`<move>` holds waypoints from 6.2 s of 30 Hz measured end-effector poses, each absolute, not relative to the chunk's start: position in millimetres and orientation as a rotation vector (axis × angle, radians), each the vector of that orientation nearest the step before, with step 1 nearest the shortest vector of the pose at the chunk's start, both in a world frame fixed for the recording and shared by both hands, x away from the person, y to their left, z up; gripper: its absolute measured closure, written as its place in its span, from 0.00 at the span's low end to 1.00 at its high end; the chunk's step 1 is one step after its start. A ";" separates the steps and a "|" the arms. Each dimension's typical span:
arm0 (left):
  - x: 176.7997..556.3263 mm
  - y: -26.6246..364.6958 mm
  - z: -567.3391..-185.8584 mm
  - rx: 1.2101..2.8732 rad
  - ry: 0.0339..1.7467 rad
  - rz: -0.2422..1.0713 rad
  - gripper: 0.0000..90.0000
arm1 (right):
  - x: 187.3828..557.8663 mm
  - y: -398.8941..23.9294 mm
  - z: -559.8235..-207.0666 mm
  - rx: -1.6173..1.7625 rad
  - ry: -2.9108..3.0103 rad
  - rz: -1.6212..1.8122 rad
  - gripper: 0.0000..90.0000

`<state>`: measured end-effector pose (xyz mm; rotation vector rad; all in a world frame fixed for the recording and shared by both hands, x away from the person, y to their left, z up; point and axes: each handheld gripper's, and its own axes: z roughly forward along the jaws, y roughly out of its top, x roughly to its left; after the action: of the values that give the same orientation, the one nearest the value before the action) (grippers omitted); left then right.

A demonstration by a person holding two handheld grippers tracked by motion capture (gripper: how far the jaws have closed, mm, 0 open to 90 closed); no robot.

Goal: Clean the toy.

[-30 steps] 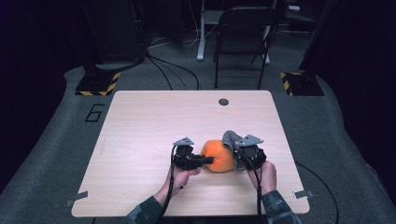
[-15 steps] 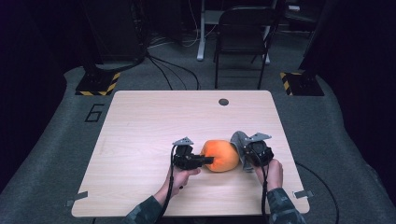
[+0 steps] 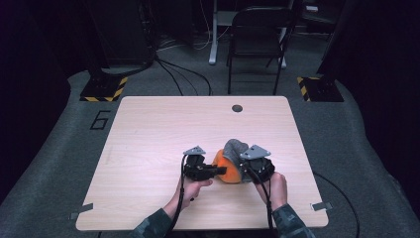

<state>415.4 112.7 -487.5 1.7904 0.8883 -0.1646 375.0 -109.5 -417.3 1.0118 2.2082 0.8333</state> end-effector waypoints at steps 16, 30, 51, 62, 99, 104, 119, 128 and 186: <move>416.0 112.4 -487.9 1.786 0.888 -0.168 0.86 | 423.2 -157.2 -489.7 1.308 2.294 0.615 0.84; 416.8 113.4 -488.0 1.789 0.879 -0.163 0.86 | 379.1 -138.1 -401.4 1.092 2.142 0.854 0.84; 408.5 113.0 -476.3 1.874 0.775 0.051 0.41 | 393.5 -120.6 -431.0 1.095 2.229 0.783 0.86; 394.7 107.6 -479.6 2.058 0.586 0.362 0.21 | 395.5 -120.9 -430.1 1.097 2.234 0.775 0.86; 399.2 104.3 -513.3 1.995 0.433 0.557 0.87 | 408.2 -195.1 -437.9 1.352 2.111 0.837 0.86; 397.9 106.3 -507.6 1.950 0.449 0.531 0.88 | 410.7 -200.5 -441.0 1.378 2.105 0.828 0.86; 386.2 112.9 -462.4 1.790 0.615 0.241 0.88 | 407.9 -203.4 -429.5 1.353 2.077 0.853 0.86; 391.1 112.6 -466.8 1.802 0.742 0.160 0.88 | 407.7 -201.1 -424.8 1.341 2.071 0.849 0.86; 398.9 103.6 -493.9 1.894 0.816 0.167 0.86 | 419.7 -176.4 -447.2 1.361 2.222 0.763 0.85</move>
<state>398.9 103.6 -493.9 1.8938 0.8163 0.1668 419.7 -176.4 -447.2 1.3608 2.2216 0.7634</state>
